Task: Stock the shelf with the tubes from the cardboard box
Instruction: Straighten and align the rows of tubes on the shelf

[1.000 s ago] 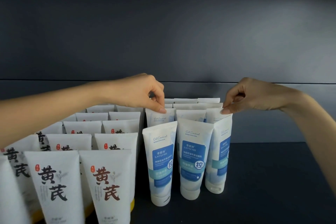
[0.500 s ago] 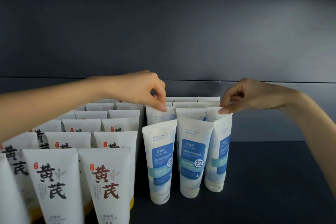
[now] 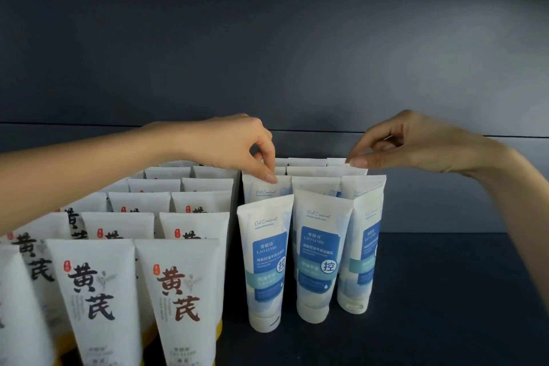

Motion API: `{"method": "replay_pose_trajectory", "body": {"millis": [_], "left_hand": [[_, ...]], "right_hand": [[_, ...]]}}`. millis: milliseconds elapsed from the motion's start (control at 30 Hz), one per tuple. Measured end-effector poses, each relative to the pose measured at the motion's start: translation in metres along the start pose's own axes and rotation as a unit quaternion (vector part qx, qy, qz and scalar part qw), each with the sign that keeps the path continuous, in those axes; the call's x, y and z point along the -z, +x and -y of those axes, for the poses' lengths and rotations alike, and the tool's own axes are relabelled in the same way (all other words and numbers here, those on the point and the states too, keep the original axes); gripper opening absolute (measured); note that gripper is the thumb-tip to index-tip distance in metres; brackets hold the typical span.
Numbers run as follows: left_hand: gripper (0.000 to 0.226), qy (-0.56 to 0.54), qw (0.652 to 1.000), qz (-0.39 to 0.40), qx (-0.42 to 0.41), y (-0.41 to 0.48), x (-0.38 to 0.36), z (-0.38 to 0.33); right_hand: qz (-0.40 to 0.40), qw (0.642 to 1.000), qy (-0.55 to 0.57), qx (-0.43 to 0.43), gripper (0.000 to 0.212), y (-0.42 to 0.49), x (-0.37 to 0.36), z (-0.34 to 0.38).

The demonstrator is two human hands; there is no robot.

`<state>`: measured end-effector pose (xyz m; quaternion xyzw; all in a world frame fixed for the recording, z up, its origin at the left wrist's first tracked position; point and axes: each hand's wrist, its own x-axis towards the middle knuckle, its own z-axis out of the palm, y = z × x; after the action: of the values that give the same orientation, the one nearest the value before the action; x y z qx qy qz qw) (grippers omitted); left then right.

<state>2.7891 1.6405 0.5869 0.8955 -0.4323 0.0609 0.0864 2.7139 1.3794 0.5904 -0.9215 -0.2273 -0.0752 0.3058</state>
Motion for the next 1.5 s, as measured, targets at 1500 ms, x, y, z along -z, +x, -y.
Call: {"method": "replay_pose_trajectory", "body": {"millis": [1500], "left_hand": [[0.024,0.056,0.997,0.044,0.022,-0.027,0.008,-0.028]], "right_hand": [[0.091,0.995,-0.038,0.011,0.033,0.006,-0.033,0.021]]}}
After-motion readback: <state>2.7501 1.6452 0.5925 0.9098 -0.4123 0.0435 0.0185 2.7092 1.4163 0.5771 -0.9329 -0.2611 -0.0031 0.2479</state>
